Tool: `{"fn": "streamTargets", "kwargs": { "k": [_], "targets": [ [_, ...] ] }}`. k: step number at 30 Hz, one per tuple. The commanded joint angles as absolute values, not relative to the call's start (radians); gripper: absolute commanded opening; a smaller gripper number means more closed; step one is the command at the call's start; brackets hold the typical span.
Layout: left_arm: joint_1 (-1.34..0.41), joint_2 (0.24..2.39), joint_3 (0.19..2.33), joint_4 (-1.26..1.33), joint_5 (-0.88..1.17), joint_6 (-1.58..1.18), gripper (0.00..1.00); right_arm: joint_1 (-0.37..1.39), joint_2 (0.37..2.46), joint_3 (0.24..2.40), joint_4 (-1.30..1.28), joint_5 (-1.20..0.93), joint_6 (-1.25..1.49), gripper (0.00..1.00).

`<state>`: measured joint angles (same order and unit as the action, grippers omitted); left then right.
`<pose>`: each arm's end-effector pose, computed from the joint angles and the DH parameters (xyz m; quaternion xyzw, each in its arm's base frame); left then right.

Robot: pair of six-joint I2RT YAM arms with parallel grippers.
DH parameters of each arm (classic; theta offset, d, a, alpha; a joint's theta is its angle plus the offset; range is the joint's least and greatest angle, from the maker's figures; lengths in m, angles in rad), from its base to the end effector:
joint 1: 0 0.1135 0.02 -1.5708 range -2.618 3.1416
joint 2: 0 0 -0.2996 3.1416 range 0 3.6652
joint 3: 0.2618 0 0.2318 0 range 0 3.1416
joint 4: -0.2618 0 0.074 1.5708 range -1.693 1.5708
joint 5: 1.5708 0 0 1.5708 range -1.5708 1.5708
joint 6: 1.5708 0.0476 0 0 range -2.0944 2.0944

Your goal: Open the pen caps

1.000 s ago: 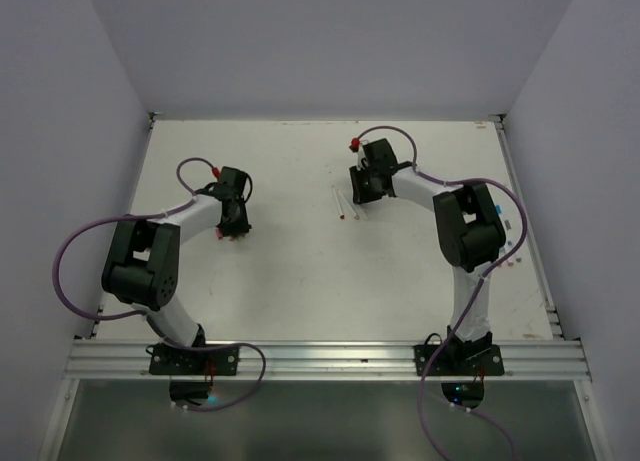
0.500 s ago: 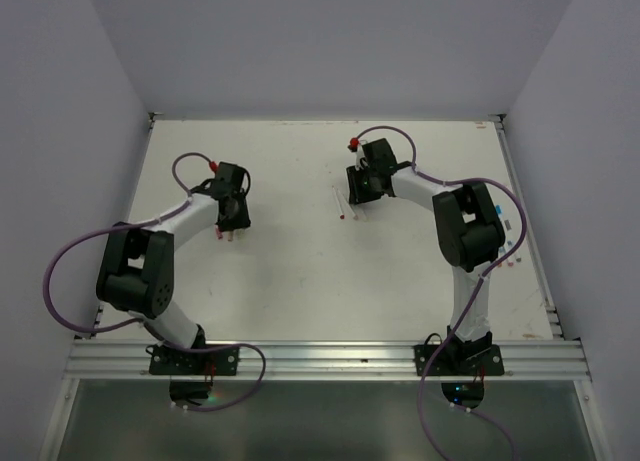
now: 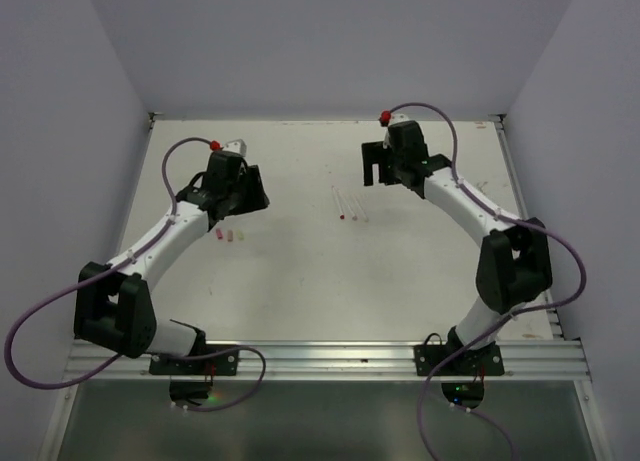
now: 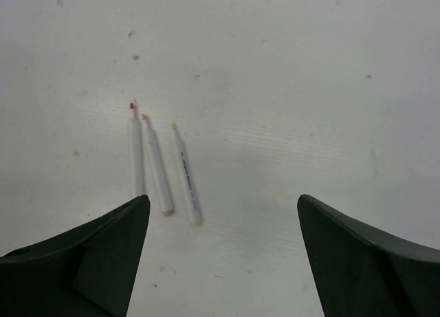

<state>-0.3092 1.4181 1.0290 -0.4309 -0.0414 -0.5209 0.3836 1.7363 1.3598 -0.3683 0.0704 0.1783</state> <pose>0.2743 -0.0855 0.2913 -0.1058 0.9242 -0.1302 0.3432 0.3619 0.1425 0.3001 -0.0797 0.9120 0.0802 0.3943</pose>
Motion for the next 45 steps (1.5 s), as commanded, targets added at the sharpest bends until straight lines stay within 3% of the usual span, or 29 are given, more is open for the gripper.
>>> {"fn": "streamTargets", "kwargs": {
  "k": [1,3,8,12,19,29,45],
  "targets": [
    [-0.35,1.336,1.01,-0.335,0.073,-0.557,0.59,0.335,1.596,1.28,-0.426,0.248,0.196,0.94],
    [-0.389,1.306,0.976,-0.267,0.1,-0.571,0.61,0.272,1.51,1.218,-0.402,0.25,0.195,0.99],
    [-0.491,1.235,0.835,-0.128,0.146,-0.676,0.62,0.114,1.416,1.052,-0.38,0.23,0.149,0.98],
    [-0.618,1.215,0.767,-0.017,0.17,-0.724,0.63,0.009,1.378,0.983,-0.408,0.341,0.15,0.9],
    [-0.724,1.184,0.741,0.043,0.172,-0.719,0.63,-0.207,1.452,0.902,-0.345,0.187,0.074,0.71],
    [-0.726,1.209,0.729,0.069,0.222,-0.684,0.63,-0.256,1.526,0.887,-0.354,0.114,0.037,0.49],
    [-0.726,1.223,0.729,0.071,0.224,-0.676,0.64,-0.294,1.612,0.919,-0.385,0.12,0.012,0.47]
  ]
}}
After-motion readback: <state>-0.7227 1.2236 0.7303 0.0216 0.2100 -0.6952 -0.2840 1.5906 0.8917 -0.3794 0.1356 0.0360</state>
